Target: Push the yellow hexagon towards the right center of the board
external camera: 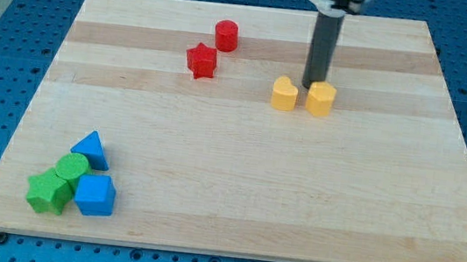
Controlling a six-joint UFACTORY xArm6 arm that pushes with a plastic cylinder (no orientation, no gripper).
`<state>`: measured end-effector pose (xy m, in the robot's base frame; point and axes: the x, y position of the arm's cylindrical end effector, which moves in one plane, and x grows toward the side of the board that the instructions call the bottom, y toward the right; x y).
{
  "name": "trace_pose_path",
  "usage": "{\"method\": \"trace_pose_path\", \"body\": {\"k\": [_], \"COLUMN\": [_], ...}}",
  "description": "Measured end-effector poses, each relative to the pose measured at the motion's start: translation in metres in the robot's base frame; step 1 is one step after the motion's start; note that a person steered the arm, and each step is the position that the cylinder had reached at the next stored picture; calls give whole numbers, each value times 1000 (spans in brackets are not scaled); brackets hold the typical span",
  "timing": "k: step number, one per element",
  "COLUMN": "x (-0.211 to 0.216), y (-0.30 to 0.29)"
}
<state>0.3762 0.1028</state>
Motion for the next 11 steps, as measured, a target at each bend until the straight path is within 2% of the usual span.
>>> {"method": "trace_pose_path", "body": {"k": [1, 3, 5, 7, 8, 11], "x": [7, 5, -20, -25, 10, 18], "y": [31, 44, -16, -86, -86, -34]}}
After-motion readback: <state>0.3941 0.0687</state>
